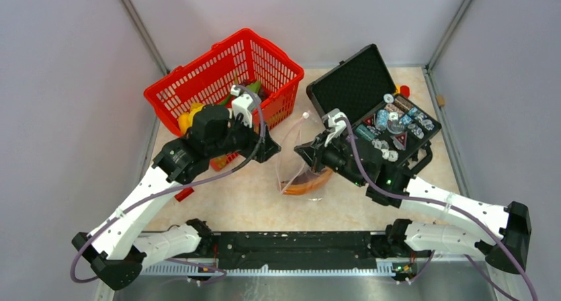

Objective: Place the food in the zip-top bag and seal the zipper
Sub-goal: Adjust the zipper food storage bag at the center of the board, then pick up the fake vegetable from the bin.

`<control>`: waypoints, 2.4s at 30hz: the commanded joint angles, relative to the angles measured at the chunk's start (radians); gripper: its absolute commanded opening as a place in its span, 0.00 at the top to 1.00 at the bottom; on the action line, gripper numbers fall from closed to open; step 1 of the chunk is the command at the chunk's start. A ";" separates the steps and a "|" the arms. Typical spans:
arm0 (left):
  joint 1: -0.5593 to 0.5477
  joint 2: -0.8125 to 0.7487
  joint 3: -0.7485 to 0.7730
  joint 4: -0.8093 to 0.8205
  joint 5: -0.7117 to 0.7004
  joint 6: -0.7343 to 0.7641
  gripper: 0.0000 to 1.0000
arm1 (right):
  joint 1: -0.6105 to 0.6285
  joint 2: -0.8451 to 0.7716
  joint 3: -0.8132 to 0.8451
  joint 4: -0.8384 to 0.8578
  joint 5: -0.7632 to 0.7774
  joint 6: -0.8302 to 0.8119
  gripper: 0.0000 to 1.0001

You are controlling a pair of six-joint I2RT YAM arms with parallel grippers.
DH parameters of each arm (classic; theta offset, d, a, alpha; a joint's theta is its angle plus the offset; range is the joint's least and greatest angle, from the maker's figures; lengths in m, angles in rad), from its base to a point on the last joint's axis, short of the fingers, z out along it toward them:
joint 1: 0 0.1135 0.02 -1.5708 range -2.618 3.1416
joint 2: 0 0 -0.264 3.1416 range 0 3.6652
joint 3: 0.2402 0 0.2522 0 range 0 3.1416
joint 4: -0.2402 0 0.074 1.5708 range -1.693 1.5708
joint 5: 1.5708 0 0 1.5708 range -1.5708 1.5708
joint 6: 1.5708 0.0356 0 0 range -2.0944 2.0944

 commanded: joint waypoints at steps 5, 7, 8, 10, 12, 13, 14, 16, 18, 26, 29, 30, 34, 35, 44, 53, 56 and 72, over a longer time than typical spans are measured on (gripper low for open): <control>0.002 0.052 0.065 0.036 0.116 0.056 0.22 | 0.000 -0.005 0.141 -0.040 -0.069 0.060 1.00; 0.002 0.057 0.057 0.068 0.151 0.053 0.22 | 0.000 -0.014 0.156 -0.051 -0.080 0.066 1.00; 0.002 0.064 0.059 0.087 0.187 0.046 0.22 | 0.001 -0.016 0.163 -0.051 -0.086 0.068 1.00; 0.002 0.075 0.057 0.114 0.231 0.037 0.24 | 0.001 -0.021 0.179 -0.081 -0.108 0.070 1.00; 0.002 0.086 0.064 0.106 0.208 0.037 0.35 | 0.000 -0.029 0.190 -0.089 -0.130 0.071 1.00; 0.002 0.090 0.071 0.090 0.172 0.038 0.44 | 0.000 -0.032 0.196 -0.097 -0.131 0.070 1.00; 0.002 0.092 0.077 0.074 0.143 0.040 0.55 | 0.001 -0.035 0.203 -0.112 -0.126 0.069 1.00; 0.002 0.084 0.085 0.067 0.130 0.041 0.72 | 0.000 -0.039 0.233 -0.172 -0.096 0.061 1.00; 0.002 0.075 0.086 0.094 0.161 0.025 0.87 | 0.000 -0.039 0.286 -0.283 -0.057 0.035 1.00; 0.001 0.111 0.128 0.248 0.406 -0.114 1.00 | 0.001 -0.179 0.437 -0.643 0.009 0.004 1.00; 0.001 0.112 0.141 0.211 0.334 -0.089 1.00 | 0.000 -0.251 0.412 -0.608 -0.027 0.022 1.00; 0.001 0.113 0.137 0.188 0.282 -0.074 1.00 | 0.000 -0.259 0.394 -0.592 -0.020 0.030 1.00; 0.002 0.110 0.080 0.143 0.124 -0.080 1.00 | 0.001 -0.212 0.318 -0.537 0.046 0.056 1.00; 0.001 0.102 0.054 0.152 0.112 -0.090 1.00 | 0.000 -0.183 0.309 -0.528 0.067 0.065 1.00; 0.002 0.064 -0.098 0.176 0.014 -0.126 0.74 | 0.001 0.060 0.295 -0.407 0.079 0.060 1.00; 0.002 -0.029 0.005 0.060 -0.093 -0.038 0.22 | 0.001 0.059 0.282 -0.321 0.045 0.055 1.00; 0.005 -0.051 0.050 0.022 -0.184 0.013 0.10 | 0.000 0.043 0.257 -0.283 0.042 0.063 1.00; 0.484 0.225 0.257 0.044 -0.078 0.041 0.01 | 0.000 0.031 0.226 -0.250 0.010 0.079 1.00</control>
